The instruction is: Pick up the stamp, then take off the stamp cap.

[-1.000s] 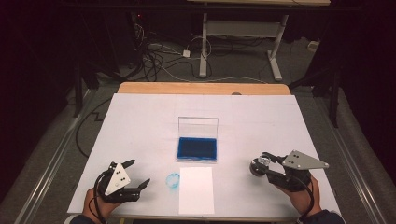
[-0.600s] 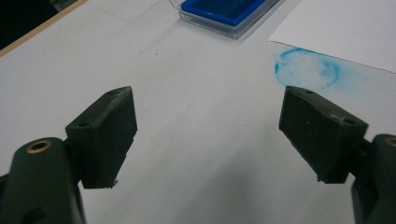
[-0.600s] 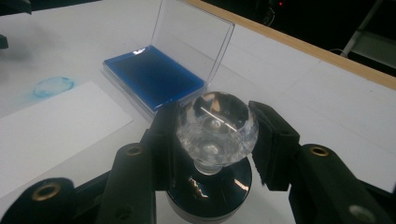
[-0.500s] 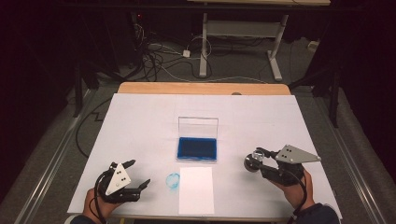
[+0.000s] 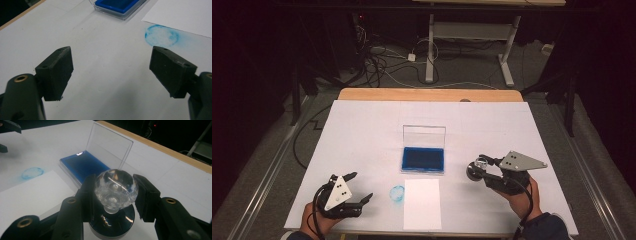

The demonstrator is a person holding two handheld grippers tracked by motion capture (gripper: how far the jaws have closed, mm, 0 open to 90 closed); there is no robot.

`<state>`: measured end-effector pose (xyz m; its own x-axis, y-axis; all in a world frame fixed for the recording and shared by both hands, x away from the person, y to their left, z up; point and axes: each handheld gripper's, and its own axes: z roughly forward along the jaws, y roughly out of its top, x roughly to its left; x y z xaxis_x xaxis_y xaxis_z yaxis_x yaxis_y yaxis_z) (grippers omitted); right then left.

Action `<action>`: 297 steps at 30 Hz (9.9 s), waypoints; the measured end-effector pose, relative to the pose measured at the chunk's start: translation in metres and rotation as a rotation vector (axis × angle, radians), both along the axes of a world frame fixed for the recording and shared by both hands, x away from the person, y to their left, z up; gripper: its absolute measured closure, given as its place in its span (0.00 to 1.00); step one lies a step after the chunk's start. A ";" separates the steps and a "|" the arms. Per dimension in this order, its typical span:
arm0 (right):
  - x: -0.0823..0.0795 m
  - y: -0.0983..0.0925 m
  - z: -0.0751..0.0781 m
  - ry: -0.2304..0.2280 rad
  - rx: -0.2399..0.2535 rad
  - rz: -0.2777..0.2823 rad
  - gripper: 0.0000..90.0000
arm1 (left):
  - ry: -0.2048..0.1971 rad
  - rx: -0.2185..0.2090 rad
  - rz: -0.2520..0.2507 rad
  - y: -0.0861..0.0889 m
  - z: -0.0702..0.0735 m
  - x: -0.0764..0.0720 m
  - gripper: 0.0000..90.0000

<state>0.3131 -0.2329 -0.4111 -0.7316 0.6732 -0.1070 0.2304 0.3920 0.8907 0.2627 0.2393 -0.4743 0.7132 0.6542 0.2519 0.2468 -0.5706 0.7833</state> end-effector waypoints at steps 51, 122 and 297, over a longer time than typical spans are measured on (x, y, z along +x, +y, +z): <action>0.006 0.073 0.016 -0.023 0.051 0.153 0.63 | 0.073 -0.035 -0.216 -0.096 0.014 0.041 0.20; -0.006 0.114 0.000 -0.018 0.092 0.261 0.63 | 0.147 -0.234 -0.361 -0.145 0.015 0.054 0.37; 0.038 0.076 0.016 -0.056 0.094 0.115 0.63 | 0.044 -0.104 -0.108 -0.013 0.021 0.016 0.40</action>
<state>0.3509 -0.1571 -0.3952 -0.7992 0.5942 -0.0902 0.1374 0.3268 0.9351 0.2783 0.2267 -0.4529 0.7894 0.5942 0.1543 0.2236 -0.5124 0.8292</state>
